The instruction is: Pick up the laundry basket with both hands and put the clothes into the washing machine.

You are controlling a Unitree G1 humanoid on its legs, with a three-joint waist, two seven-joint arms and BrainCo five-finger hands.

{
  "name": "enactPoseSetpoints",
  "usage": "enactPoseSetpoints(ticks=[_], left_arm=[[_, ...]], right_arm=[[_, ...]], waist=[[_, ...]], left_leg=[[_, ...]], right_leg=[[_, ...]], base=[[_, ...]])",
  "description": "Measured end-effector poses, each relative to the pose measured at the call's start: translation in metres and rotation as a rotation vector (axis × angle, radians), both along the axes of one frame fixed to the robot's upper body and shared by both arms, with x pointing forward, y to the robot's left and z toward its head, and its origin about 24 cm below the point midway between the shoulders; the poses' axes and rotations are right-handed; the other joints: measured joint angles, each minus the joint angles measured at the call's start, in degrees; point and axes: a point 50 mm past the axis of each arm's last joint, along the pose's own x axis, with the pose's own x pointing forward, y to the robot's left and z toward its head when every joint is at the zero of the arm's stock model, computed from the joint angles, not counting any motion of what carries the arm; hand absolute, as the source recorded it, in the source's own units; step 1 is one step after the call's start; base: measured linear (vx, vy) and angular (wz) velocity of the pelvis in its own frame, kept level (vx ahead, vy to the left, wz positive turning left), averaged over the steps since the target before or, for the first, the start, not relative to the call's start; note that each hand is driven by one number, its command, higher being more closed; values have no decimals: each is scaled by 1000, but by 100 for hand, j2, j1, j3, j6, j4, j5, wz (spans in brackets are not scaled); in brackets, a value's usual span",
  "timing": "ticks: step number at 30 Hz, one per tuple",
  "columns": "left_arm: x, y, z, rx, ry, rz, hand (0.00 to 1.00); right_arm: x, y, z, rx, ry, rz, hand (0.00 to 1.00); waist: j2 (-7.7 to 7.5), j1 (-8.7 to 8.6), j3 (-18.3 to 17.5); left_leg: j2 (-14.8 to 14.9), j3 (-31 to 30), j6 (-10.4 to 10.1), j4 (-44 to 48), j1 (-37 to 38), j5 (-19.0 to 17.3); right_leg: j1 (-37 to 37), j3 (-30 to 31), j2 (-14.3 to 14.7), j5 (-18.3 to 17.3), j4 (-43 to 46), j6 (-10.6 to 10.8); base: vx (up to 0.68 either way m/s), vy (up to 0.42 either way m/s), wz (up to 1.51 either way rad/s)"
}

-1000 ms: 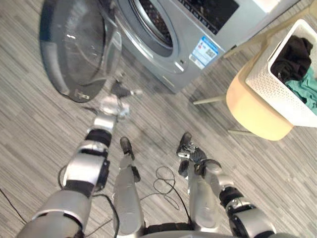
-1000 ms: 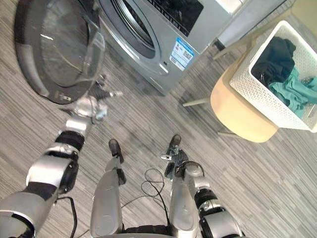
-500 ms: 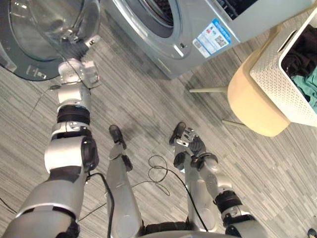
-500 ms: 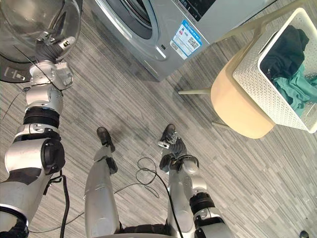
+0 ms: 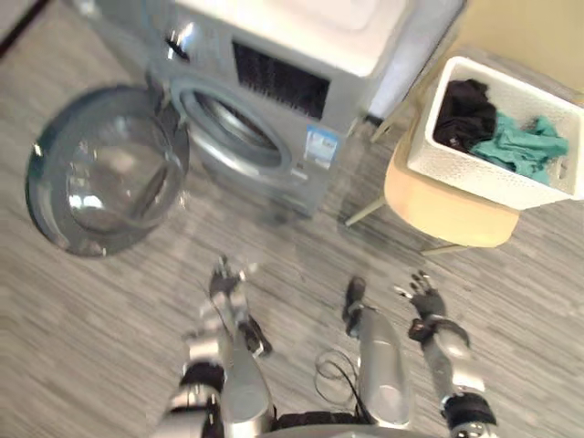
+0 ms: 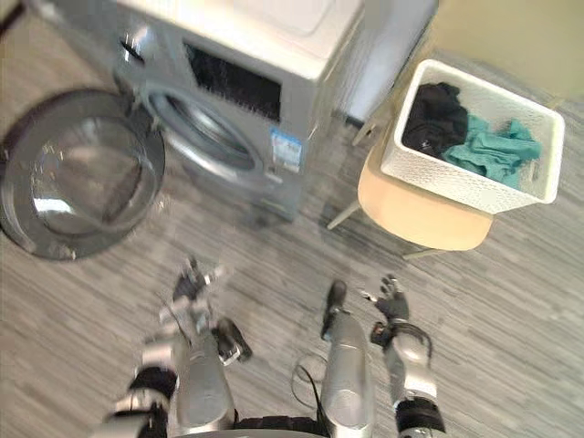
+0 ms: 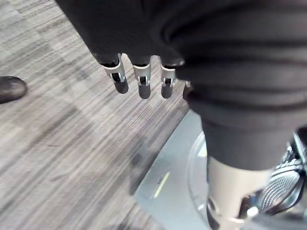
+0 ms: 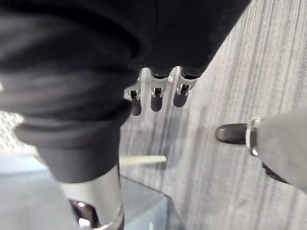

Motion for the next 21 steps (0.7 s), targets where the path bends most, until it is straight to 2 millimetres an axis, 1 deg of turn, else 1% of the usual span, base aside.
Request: enactPoseSetpoints(ticks=[1,2,3,4,5,6,7,8,9,10,11,12,13,14,15,16,17,18,19,20,21], left_arm=[[-19,-2,-13,-6,57,-19,0],[-36,-3,-26,-16,116,-12,0],[-43,-2,-32,-18,149,-6,0],[-55,-3,-43,-26,213,-9,0],[-64,-7,-51,-40,256,-18,0],[-68,-8,-54,-44,272,-19,0],[-74,-10,-58,-49,300,-20,0],[-79,-16,-62,-60,326,-26,0],[-80,-16,-63,-62,329,-25,0],[-83,-17,-65,-67,347,-19,0],[-85,-17,-66,-68,353,-18,0],[-88,-19,-69,-74,369,-15,0],[-91,-16,-70,-73,378,3,0],[-93,-13,-71,-76,383,27,0],[-95,-11,-71,-71,389,40,0],[-98,-5,-72,-71,396,83,0],[-100,-3,-73,-71,401,92,0],[-105,-1,-74,-71,412,106,0],[-107,4,-74,-71,411,131,0],[-107,4,-73,-76,400,140,0],[-107,3,-73,-78,396,138,0]], right_arm=[[-3,-12,6,-21,-17,-62,0],[-9,-22,9,-54,-18,-115,0],[-11,-27,12,-78,-22,-138,0],[-14,-36,19,-127,-38,-183,0],[-15,-44,29,-174,-62,-229,0],[-15,-46,34,-193,-76,-247,0],[-13,-50,42,-221,-102,-276,0],[-13,-55,55,-280,-133,-316,0],[-12,-56,57,-291,-136,-318,0],[-10,-55,65,-338,-158,-319,0],[-8,-53,70,-360,-175,-312,0],[-2,-50,83,-400,-218,-297,0],[9,-43,98,-431,-279,-279,0],[19,-36,110,-455,-323,-254,0],[27,-30,116,-469,-350,-228,0],[44,-17,135,-499,-418,-170,0],[49,-13,141,-505,-445,-156,0],[56,-5,153,-512,-498,-130,0],[60,2,160,-518,-532,-106,0],[65,8,167,-544,-564,-66,0],[67,11,170,-556,-574,-47,0]], waist=[[38,-18,-110],[48,-36,-269],[86,-41,-326],[149,-69,-493],[189,-140,-674],[202,-169,-766],[206,-189,-869],[211,-219,-1065],[210,-214,-1116],[185,-202,-1292],[173,-201,-1347],[183,-203,-1448],[194,-207,-1465],[206,-200,-1476],[201,-190,-1506],[184,-119,-1525],[180,-78,-1528],[178,-2,-1529],[166,40,-1530],[211,133,-1562],[145,180,-1556]], left_leg=[[22,171,-58,-90,191,-43],[-30,232,-178,-104,293,-113],[-30,216,-203,-131,349,-127],[-75,208,-228,-277,411,-81],[-154,212,-288,-489,464,-8],[-201,229,-290,-613,514,73],[-271,300,-361,-811,660,161],[-354,376,-458,-1201,967,353],[-364,375,-471,-1258,1009,388],[-379,397,-525,-1433,1131,538],[-374,416,-554,-1510,1202,607],[-321,511,-576,-1630,1357,698],[-234,567,-606,-1675,1543,778],[-107,580,-586,-1612,1641,814],[-5,579,-536,-1504,1663,850],[285,553,-264,-1051,1666,1022],[394,543,-84,-852,1665,1130],[622,543,428,-392,1651,1455],[796,455,926,24,1516,1743],[753,-96,724,592,1169,1459],[576,-372,561,796,936,1160]], right_leg=[[119,-605,-347,-79,327,-172],[263,-980,-499,27,332,-147],[316,-1037,-471,122,275,-93],[323,-1002,-381,179,171,-1],[322,-947,-308,260,23,120],[327,-903,-259,285,-38,150],[380,-889,-204,324,-147,205],[553,-855,-71,374,-375,275],[566,-842,-44,375,-403,276],[591,-779,50,377,-491,282],[614,-759,96,375,-520,284],[663,-738,210,364,-566,289],[763,-725,369,335,-602,247],[833,-713,502,286,-615,203],[870,-691,603,243,-640,159],[1000,-578,868,199,-773,94],[1069,-543,952,179,-834,62],[1278,-439,1117,143,-999,8],[1493,-366,1223,105,-1181,-51],[1696,-258,1282,73,-1390,-97],[1727,-174,1291,20,-1475,-166]], base=[[51,10,-80],[67,11,-57],[82,-10,-46],[77,-31,-38],[83,-36,-33],[89,-25,-31],[127,-20,-39],[135,-24,-36],[171,-51,-39],[128,-63,-29],[203,-121,-39],[171,-122,-44],[195,-149,-54],[116,-114,-49],[160,-204,-63],[130,-196,-61],[175,-240,-77],[139,-155,-54],[196,-158,-49],[203,-88,-31],[238,-64,-37]])
